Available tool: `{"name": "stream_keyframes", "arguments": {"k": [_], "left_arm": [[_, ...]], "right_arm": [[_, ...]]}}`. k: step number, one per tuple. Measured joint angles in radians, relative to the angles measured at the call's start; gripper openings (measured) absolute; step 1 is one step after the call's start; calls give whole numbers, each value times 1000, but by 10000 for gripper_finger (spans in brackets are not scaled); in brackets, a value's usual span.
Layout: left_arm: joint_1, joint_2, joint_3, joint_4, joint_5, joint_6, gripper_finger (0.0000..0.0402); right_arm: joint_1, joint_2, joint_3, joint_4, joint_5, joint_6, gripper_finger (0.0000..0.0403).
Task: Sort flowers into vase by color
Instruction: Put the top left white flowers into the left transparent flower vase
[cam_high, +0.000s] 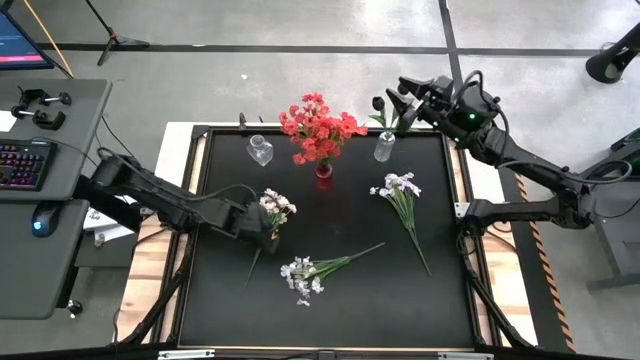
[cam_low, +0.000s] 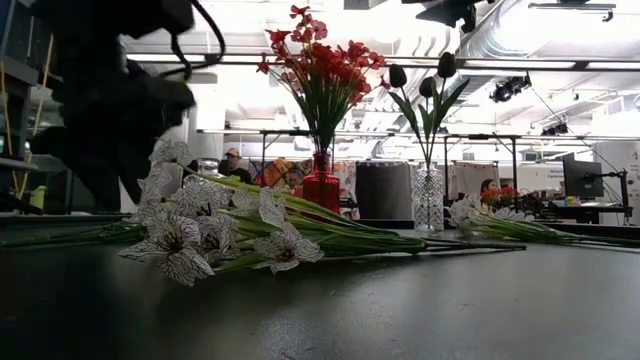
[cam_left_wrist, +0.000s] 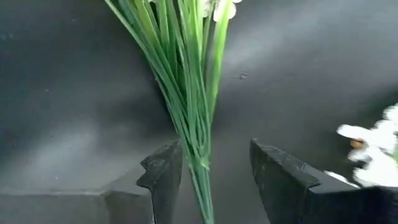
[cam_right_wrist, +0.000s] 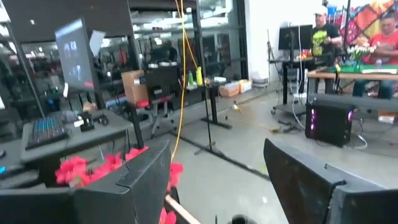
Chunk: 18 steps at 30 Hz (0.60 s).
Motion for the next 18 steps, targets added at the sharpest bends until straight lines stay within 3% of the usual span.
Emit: {"name": "stream_keyframes", "arguments": {"k": [7, 14, 18], "left_arm": [[3, 143, 31, -45, 0, 20, 177], [3, 193, 37, -34, -15, 45, 177], [10, 205, 37, -34, -5, 56, 149]], "right_arm": [[0, 0, 0, -35, 0, 0, 248], [0, 0, 0, -35, 0, -10, 248], [0, 0, 0, -35, 0, -10, 248]]}}
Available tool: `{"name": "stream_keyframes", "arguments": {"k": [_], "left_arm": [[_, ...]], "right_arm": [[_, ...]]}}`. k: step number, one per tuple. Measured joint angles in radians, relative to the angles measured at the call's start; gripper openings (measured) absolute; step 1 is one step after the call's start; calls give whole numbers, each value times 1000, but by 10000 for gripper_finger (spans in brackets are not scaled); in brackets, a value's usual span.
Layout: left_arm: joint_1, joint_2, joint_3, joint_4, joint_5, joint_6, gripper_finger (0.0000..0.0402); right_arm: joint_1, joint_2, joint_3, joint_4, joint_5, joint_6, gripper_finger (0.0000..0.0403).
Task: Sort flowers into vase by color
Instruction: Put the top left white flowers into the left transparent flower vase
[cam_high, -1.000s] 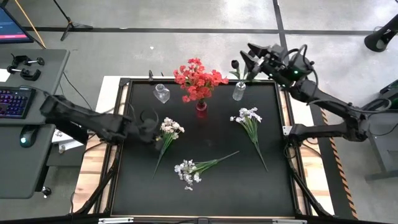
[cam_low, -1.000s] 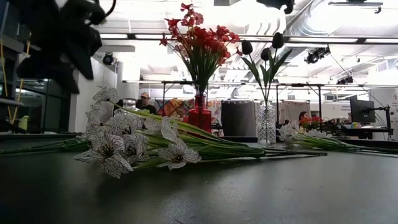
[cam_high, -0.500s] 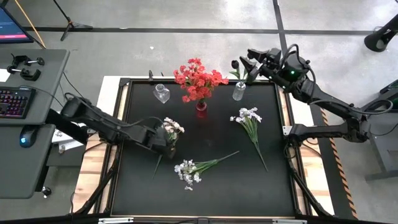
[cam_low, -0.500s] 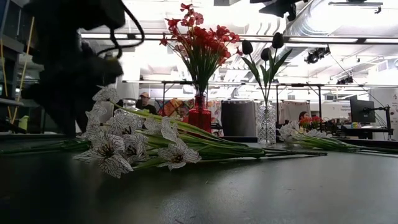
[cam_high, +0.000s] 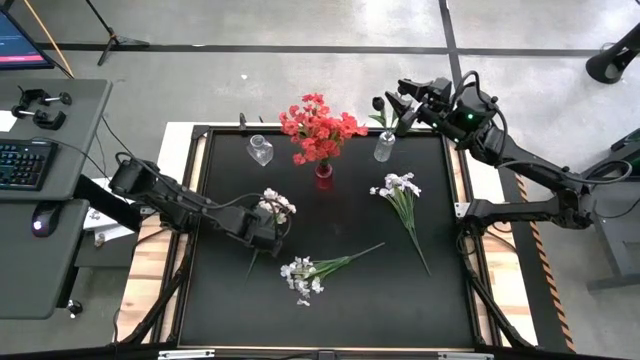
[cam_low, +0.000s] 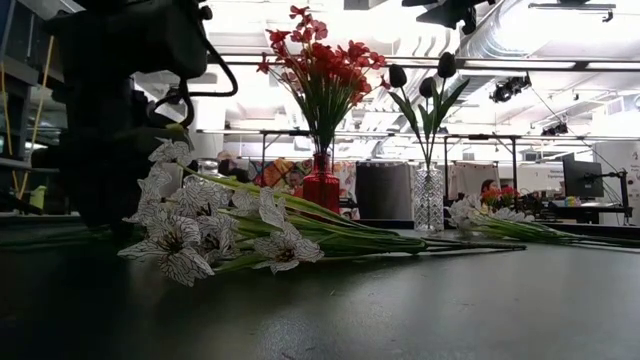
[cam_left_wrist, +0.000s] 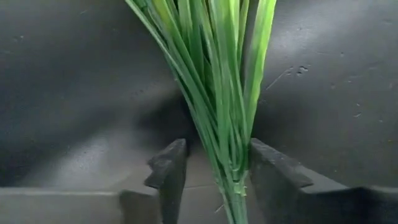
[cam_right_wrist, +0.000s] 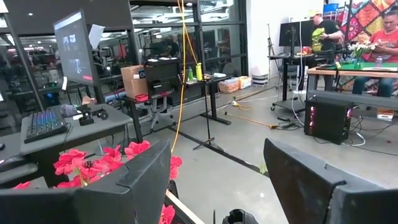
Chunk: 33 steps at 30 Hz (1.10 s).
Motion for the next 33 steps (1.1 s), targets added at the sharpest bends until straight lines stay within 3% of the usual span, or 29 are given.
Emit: {"name": "stream_keyframes", "arguments": {"k": [5, 11, 14, 18, 21, 24, 28, 31, 33], "left_arm": [[12, -42, -6, -7, 9, 58, 27], [12, -271, 2, -257, -130, 23, 6], [12, -442, 5, -320, -305, -42, 5], [15, -634, 6, -217, -667, -56, 3], [56, -721, 7, -73, -922, 84, 1], [151, -750, 7, 113, -1052, 365, 1], [331, -723, -5, 444, -1020, 811, 1], [489, -676, -38, 744, -803, 1134, 1], [587, -639, -54, 899, -662, 1269, 1]], "right_arm": [[0, 0, 0, 0, 0, -4, 248], [0, 0, 0, -14, 0, -7, 248], [0, 0, 0, -36, 0, -7, 248], [0, 0, 0, -44, 0, -3, 248], [0, 0, 0, -45, 0, 22, 248], [0, 0, 0, -45, -1, 43, 248], [0, 0, 0, -45, -1, 64, 248], [0, 0, 0, -45, -1, 81, 248], [2, 0, 0, -45, -1, 82, 248]]}}
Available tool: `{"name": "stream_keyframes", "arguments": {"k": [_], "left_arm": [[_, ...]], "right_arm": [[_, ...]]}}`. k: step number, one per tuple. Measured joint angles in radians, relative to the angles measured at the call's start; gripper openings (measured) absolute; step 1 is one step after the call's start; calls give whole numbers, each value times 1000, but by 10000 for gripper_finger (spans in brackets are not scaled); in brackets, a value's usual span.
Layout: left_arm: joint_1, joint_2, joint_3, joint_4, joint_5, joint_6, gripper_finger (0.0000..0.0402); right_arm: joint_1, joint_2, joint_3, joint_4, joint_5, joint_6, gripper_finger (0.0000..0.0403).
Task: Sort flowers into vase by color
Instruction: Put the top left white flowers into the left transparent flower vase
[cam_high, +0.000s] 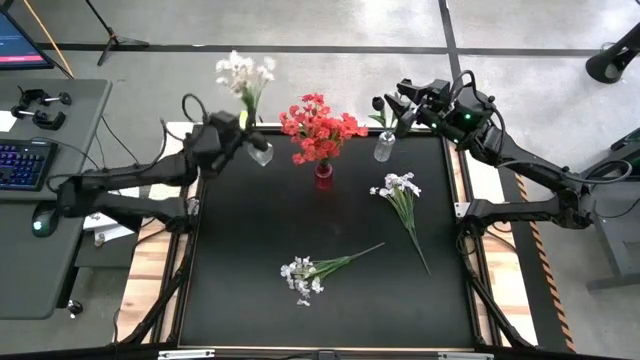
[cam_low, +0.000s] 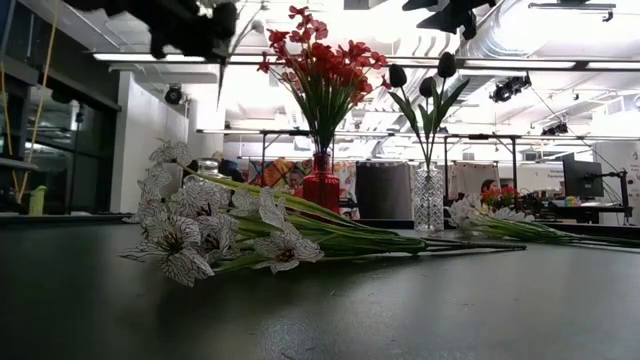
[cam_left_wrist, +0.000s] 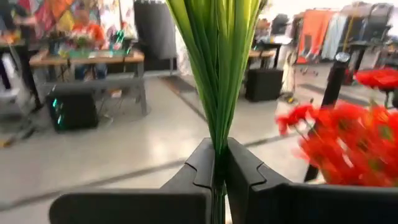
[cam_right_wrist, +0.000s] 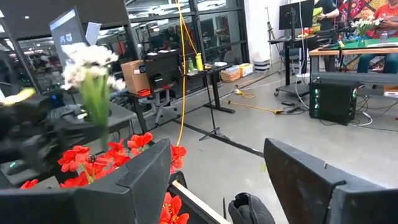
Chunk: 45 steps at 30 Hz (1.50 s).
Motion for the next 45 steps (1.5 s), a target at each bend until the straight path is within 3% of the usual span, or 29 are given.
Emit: {"name": "stream_keyframes", "arguments": {"k": [4, 8, 18, 30, 37, 45], "left_arm": [[137, 29, -10, 79, 153, 4, 0], [197, 31, -41, 90, 204, -8, 0], [246, 30, -197, 288, 188, -76, 0], [243, 98, -201, 181, 173, -101, 5], [243, 98, -201, 99, 172, -156, 56], [243, -2, -201, -14, 232, -200, 144]], "right_arm": [[11, 0, 0, 0, 0, 20, 248], [26, 0, 0, 0, 0, 24, 248], [38, 0, 0, 0, 0, 26, 248], [38, 0, 0, 3, 0, 50, 248], [38, 0, 0, 8, 0, 50, 248], [38, 0, 0, 8, 0, 50, 248]]}}
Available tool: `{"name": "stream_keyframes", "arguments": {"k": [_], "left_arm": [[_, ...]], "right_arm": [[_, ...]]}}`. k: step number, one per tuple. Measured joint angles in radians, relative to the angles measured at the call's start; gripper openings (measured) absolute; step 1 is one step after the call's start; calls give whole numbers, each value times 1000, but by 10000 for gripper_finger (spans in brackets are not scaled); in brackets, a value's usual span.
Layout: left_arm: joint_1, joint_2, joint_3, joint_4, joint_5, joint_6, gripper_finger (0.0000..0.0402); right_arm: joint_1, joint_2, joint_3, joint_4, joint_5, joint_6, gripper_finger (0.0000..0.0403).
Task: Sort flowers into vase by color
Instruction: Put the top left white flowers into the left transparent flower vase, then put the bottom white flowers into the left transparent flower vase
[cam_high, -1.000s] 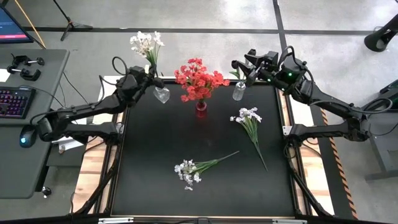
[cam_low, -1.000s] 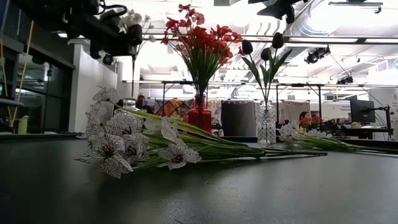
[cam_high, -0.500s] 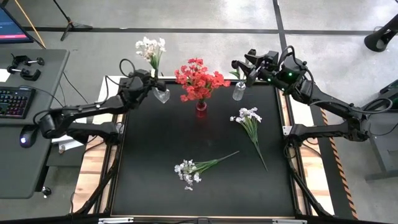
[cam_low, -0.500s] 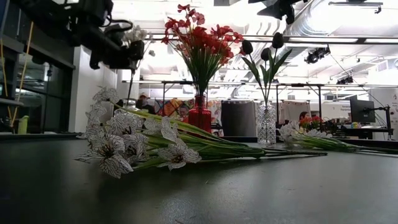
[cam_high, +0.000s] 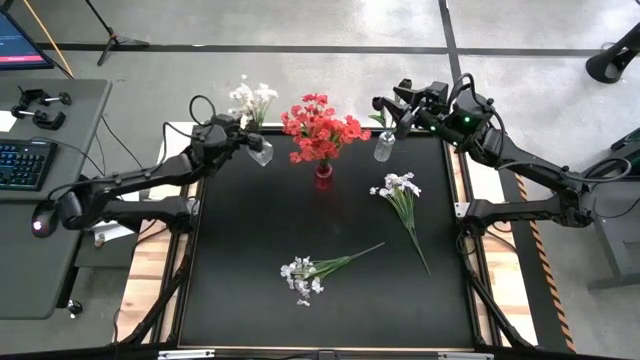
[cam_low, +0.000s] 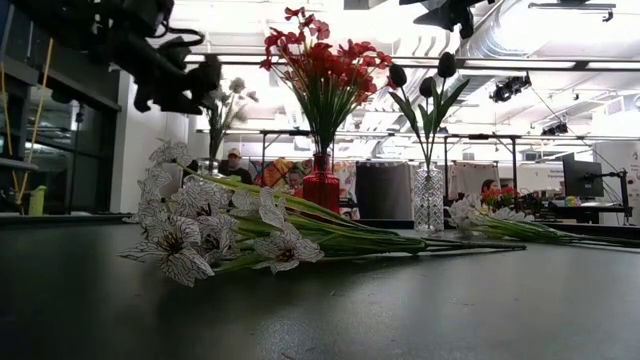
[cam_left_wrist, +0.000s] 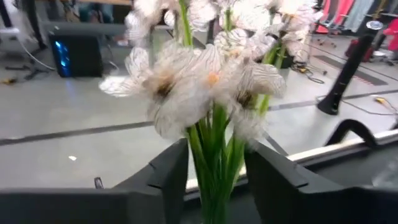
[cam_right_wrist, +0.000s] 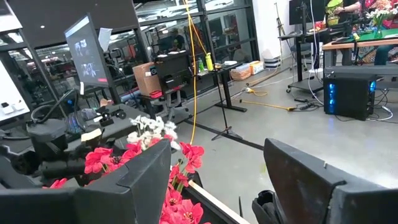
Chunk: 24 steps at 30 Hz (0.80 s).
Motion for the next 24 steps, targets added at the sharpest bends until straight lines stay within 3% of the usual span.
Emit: {"name": "stream_keyframes", "arguments": {"k": [6, 13, 15, 19, 24], "left_arm": [[0, -129, 0, -202, 112, -104, 193], [-21, -274, 0, -443, 514, -361, 211], [-58, -288, 0, -462, 587, -420, 211], [-188, -293, 0, -446, 626, -523, 211], [-388, -280, 1, -398, 596, -619, 211]], "right_arm": [[0, 0, 0, 0, 0, 0, 248], [0, 0, 0, 0, -15, 0, 248], [0, 0, 0, 0, -35, 1, 248], [0, 0, 0, -18, -176, 46, 248], [0, -1, 0, -138, -494, 87, 248]]}}
